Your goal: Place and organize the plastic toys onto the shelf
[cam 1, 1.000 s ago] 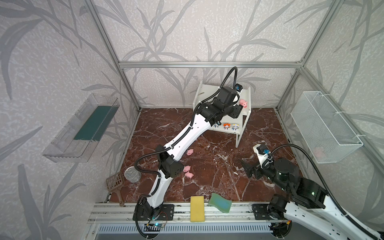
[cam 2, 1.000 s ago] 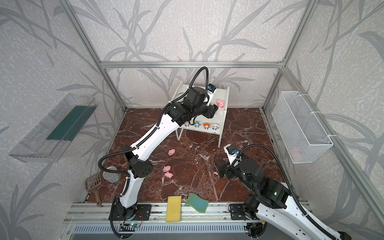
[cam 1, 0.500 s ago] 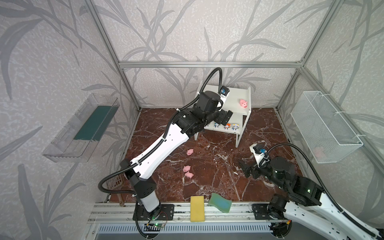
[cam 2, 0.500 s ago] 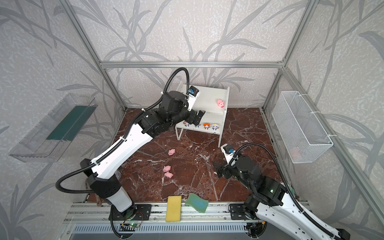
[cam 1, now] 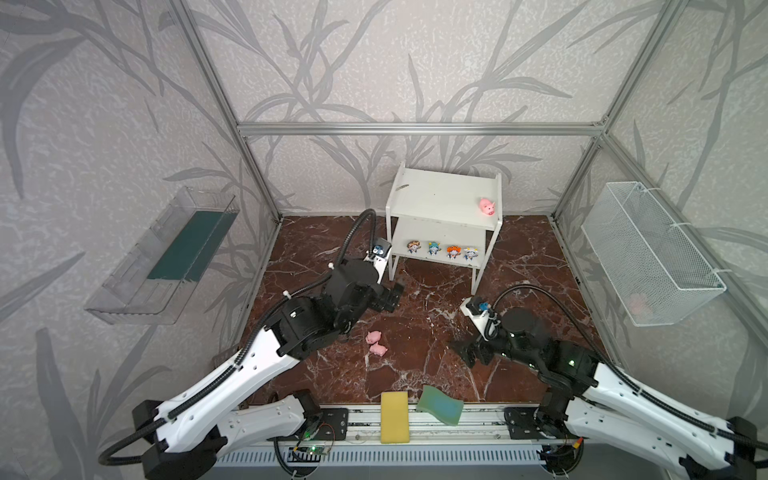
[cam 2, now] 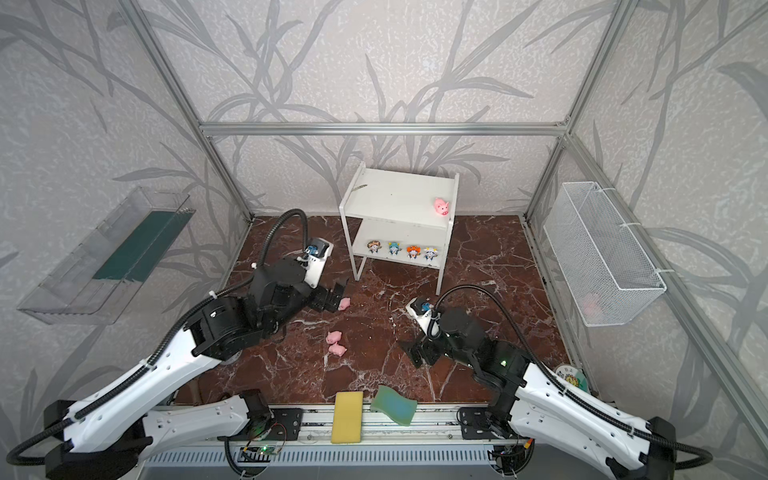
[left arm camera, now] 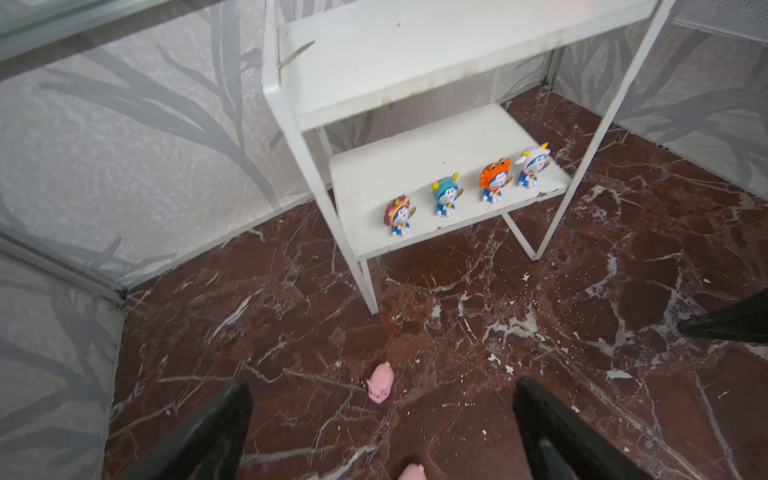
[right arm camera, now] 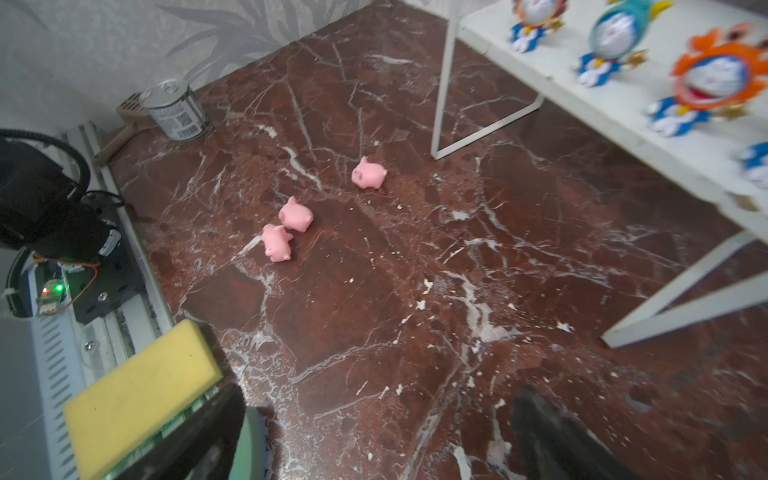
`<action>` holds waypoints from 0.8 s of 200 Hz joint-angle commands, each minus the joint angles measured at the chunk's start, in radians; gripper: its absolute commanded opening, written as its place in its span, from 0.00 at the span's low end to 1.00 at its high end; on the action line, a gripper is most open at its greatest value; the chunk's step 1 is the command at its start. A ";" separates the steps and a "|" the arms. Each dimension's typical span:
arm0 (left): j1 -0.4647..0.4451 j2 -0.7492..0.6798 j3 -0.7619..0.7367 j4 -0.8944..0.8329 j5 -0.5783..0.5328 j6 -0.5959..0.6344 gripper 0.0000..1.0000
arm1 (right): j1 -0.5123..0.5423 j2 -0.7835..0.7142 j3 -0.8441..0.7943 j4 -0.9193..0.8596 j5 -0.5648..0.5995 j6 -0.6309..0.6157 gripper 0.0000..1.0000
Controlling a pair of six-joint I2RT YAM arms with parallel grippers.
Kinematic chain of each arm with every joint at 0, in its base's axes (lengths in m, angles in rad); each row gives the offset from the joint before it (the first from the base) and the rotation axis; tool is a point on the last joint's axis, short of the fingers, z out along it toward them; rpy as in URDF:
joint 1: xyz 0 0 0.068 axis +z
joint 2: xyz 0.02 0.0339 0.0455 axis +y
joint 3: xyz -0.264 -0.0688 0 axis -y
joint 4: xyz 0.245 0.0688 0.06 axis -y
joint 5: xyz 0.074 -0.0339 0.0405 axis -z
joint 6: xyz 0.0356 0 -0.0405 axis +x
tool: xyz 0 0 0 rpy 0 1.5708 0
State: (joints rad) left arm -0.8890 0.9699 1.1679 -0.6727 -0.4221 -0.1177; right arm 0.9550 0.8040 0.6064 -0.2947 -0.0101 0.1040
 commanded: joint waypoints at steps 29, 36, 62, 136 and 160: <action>0.013 -0.196 -0.221 -0.115 -0.116 -0.192 0.99 | 0.155 0.357 0.028 0.286 -0.036 0.042 0.86; 0.019 -0.221 -0.243 -0.122 -0.139 -0.219 0.99 | 0.168 0.414 0.039 0.316 -0.043 0.048 0.84; 0.052 -0.298 -0.303 -0.137 -0.163 -0.278 0.99 | 0.193 0.623 0.111 0.391 -0.092 0.059 0.77; 0.097 -0.393 -0.382 -0.160 -0.118 -0.282 0.99 | 0.200 0.976 0.338 0.440 -0.110 0.055 0.76; 0.099 -0.408 -0.387 -0.154 -0.120 -0.271 0.99 | 0.171 1.015 0.390 0.422 -0.123 0.060 0.76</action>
State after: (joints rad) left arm -0.7963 0.5831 0.7937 -0.8112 -0.5327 -0.3702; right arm 1.1477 1.7939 0.9432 0.1169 -0.1143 0.1574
